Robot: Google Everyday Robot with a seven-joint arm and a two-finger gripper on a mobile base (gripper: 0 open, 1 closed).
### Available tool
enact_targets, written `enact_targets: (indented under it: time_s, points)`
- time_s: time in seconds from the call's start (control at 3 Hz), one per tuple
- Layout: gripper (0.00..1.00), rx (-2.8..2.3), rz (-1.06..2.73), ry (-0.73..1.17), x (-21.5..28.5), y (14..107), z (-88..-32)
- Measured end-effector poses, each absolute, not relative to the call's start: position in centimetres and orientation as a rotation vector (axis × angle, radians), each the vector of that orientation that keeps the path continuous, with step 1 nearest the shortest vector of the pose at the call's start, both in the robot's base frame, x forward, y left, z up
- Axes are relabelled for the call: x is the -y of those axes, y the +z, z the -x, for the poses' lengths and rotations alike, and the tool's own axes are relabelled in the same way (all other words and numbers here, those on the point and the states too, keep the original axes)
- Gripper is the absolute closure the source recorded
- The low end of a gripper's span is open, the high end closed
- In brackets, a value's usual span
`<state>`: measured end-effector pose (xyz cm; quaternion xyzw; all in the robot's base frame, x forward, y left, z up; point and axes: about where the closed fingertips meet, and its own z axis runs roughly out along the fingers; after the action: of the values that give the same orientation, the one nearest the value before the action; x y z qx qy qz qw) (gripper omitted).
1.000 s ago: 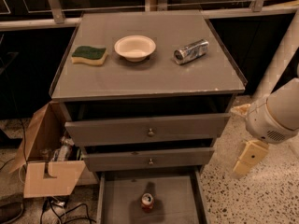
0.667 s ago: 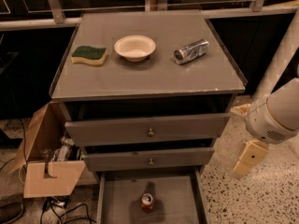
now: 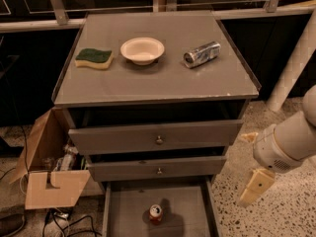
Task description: Pick coke can from bottom drawer and place on counter
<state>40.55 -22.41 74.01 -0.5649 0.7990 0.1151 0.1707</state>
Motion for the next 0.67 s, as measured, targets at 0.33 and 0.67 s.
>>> enact_targets:
  time_s: [0.33,0.67]
  points:
    - [0.0,-2.287,1.59,0.414,22.0,68.9,-40.1]
    - [0.0,-2.33,1.553,0.518,21.7,64.7,-39.8]
